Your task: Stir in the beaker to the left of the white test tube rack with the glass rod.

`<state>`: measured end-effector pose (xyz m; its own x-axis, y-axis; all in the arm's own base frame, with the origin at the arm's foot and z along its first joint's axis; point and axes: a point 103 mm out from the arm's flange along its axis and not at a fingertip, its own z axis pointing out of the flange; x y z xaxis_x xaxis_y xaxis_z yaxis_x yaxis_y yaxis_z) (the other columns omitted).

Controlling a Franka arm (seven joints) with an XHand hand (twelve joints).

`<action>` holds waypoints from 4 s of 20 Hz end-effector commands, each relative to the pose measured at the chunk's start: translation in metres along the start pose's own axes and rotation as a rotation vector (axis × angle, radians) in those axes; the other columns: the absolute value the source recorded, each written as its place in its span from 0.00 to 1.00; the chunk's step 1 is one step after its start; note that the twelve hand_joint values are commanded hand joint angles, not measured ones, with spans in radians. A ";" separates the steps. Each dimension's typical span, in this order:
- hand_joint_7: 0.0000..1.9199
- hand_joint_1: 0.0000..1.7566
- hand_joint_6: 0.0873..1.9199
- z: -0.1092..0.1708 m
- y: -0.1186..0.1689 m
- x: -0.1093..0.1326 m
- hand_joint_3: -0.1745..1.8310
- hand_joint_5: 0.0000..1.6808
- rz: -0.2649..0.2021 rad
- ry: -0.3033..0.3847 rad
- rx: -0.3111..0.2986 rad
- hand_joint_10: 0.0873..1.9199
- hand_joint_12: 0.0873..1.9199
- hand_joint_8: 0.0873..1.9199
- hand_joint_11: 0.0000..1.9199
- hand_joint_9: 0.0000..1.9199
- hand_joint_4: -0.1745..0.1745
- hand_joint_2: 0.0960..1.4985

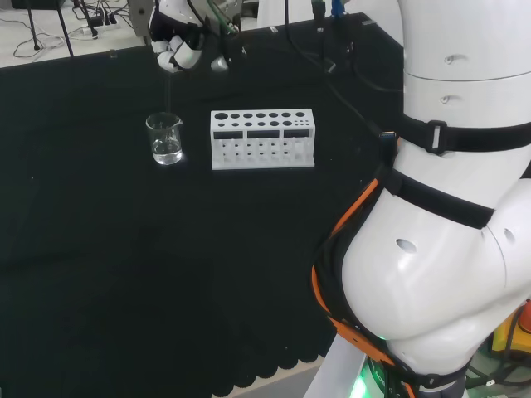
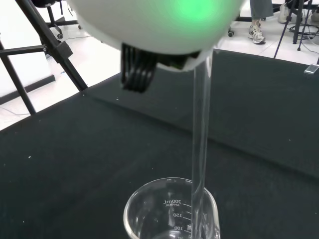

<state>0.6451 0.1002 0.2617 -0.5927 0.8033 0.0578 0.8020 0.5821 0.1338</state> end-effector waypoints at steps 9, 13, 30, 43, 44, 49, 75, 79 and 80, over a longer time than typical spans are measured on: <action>0.82 0.69 0.39 0.002 -0.008 0.025 0.58 0.76 -0.023 -0.001 0.011 0.35 0.55 0.52 0.76 0.93 0.00 0.28; 0.82 0.69 0.40 0.007 0.003 0.026 0.58 0.76 -0.036 0.012 0.008 0.35 0.55 0.52 0.76 0.93 0.00 0.28; 0.82 0.69 0.40 0.002 0.005 -0.012 0.57 0.76 -0.015 0.022 0.002 0.35 0.55 0.52 0.76 0.93 0.00 0.28; 0.82 0.69 0.40 -0.006 -0.017 0.024 0.57 0.76 -0.037 -0.009 0.019 0.36 0.55 0.52 0.76 0.93 0.00 0.28; 0.82 0.69 0.40 -0.006 -0.016 0.027 0.57 0.76 -0.042 -0.009 0.021 0.36 0.55 0.52 0.76 0.93 0.00 0.28; 0.82 0.69 0.40 -0.002 -0.010 0.038 0.57 0.76 -0.048 0.019 0.018 0.36 0.55 0.52 0.76 0.93 0.00 0.28; 0.81 0.69 0.40 -0.010 -0.014 0.012 0.57 0.76 -0.005 0.007 -0.022 0.36 0.55 0.52 0.76 0.93 0.00 0.28; 0.81 0.69 0.40 -0.017 -0.018 0.016 0.57 0.76 -0.012 -0.007 -0.027 0.36 0.55 0.52 0.76 0.93 0.00 0.29; 0.81 0.69 0.40 -0.018 -0.020 0.016 0.57 0.76 -0.011 -0.010 -0.027 0.36 0.55 0.52 0.76 0.93 0.00 0.29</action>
<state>0.6257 0.1005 0.2713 -0.5985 0.7989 0.0601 0.7962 0.5848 0.1550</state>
